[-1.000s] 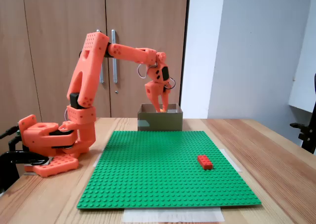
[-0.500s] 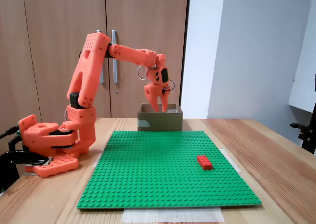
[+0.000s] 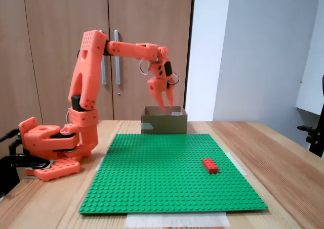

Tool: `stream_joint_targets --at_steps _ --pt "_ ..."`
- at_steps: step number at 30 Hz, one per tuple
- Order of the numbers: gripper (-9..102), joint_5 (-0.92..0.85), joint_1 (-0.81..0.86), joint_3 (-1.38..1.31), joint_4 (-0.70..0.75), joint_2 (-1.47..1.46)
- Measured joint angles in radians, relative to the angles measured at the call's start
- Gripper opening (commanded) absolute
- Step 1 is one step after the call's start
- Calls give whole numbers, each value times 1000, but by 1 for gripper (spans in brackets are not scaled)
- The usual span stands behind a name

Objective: Pick the yellow lego block and put it in the box.

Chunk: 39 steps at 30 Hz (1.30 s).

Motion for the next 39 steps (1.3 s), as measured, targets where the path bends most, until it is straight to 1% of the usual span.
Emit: stream_joint_targets --at_steps 8,9,11,16,25,32,39 --pt "9 -58 78 206 -86 239" --pt "6 -69 117 273 -109 333" --pt "4 -81 120 296 -129 360" --pt "-1 -84 199 442 -173 580" --pt "-1 -74 302 574 -230 811" --pt "-1 -44 477 696 -322 943" --pt "-1 -71 632 919 -451 1085"
